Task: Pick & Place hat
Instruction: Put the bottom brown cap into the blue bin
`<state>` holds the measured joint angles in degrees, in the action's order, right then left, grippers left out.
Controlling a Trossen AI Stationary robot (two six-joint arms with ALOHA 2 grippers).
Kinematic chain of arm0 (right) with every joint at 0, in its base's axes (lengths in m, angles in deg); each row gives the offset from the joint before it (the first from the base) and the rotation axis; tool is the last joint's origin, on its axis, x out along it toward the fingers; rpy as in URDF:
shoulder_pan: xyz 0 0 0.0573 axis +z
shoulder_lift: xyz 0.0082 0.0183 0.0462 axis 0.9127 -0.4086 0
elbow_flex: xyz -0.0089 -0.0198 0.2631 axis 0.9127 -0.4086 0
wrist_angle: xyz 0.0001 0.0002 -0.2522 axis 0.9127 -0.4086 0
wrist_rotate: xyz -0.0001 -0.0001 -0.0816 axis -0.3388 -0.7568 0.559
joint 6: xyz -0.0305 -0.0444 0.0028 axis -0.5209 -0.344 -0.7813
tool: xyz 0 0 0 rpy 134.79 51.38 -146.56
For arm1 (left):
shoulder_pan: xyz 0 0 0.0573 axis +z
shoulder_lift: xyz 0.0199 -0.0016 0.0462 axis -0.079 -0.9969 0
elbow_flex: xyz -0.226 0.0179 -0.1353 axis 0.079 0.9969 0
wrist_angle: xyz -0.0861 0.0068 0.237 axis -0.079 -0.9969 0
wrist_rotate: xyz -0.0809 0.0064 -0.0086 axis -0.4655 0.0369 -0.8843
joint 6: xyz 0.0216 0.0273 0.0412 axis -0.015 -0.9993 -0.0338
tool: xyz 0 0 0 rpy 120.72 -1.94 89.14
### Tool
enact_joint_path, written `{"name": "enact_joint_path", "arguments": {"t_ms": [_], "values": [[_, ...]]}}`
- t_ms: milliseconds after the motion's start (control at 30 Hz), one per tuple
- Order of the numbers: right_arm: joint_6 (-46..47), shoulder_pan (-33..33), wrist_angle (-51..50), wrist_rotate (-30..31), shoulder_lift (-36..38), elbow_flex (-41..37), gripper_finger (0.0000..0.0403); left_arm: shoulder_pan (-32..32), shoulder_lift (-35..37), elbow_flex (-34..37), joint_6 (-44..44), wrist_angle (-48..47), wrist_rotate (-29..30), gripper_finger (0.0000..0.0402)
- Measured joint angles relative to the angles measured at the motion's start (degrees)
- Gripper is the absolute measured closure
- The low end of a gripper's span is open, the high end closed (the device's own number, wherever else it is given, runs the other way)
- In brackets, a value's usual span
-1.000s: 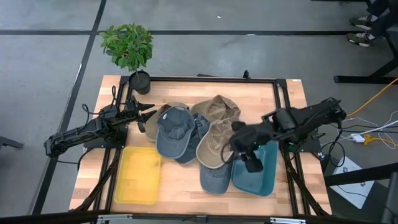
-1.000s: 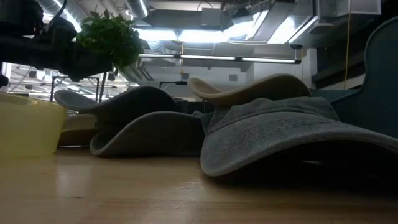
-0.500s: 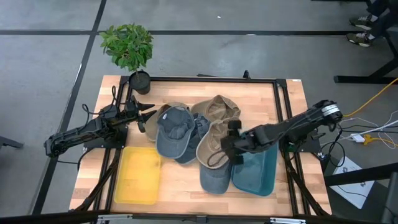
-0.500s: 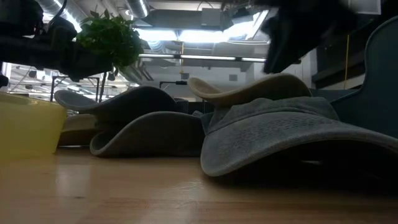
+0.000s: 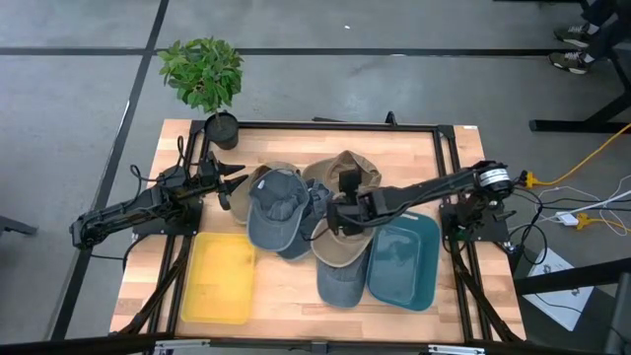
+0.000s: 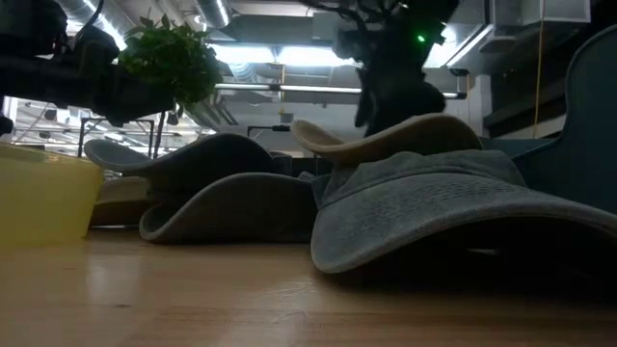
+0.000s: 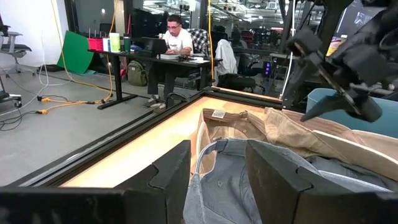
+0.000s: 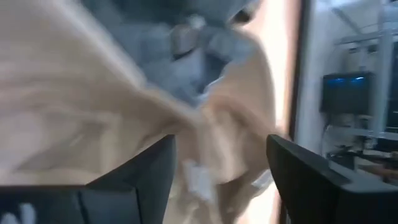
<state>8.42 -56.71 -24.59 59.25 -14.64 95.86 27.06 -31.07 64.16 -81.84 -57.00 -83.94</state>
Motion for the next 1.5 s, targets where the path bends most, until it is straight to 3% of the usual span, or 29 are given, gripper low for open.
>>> {"name": "enact_joint_path", "arguments": {"t_ms": [233, 533, 667, 900, 967, 1067, 1267, 1500], "values": [[3.68, -1.62, -3.99, -7.61, -0.58, 0.71, 0.0155, -0.01, 0.01, 0.02, 0.00, 0.00, 0.00, 0.0250], [5.45, -4.19, -4.48, -7.77, -3.87, 0.69, 0.0195, 0.00, 0.01, 0.01, 0.00, 0.01, 0.00, 0.0252], [4.61, -4.55, -4.26, -7.54, -4.76, 0.69, 0.0232, 0.01, 0.00, 0.02, 0.00, 0.00, 0.00, 0.0253], [7.65, -4.16, -4.40, -3.33, -3.86, 0.75, 0.0385, 0.01, 0.01, 0.02, 0.00, 0.00, -0.01, 0.0249], [9.49, -4.00, -4.42, -1.57, -3.51, 1.16, 0.0387, 0.01, 0.00, 0.02, 0.00, 0.00, -0.01, 0.0249], [9.67, -3.07, -4.48, 5.84, -3.49, 2.43, 0.0388, 0.01, -0.01, 0.01, 0.00, 0.00, 0.00, 0.0251], [3.00, -0.54, -4.27, 19.91, -3.49, 8.80, 0.0392, 0.00, 0.00, 0.01, 0.00, 0.00, -0.01, 0.0253], [-8.02, 3.01, -4.21, 23.79, -3.47, 17.22, 0.0396, 0.00, -0.01, 0.02, 0.00, 0.00, 0.00, 0.0249]]}}
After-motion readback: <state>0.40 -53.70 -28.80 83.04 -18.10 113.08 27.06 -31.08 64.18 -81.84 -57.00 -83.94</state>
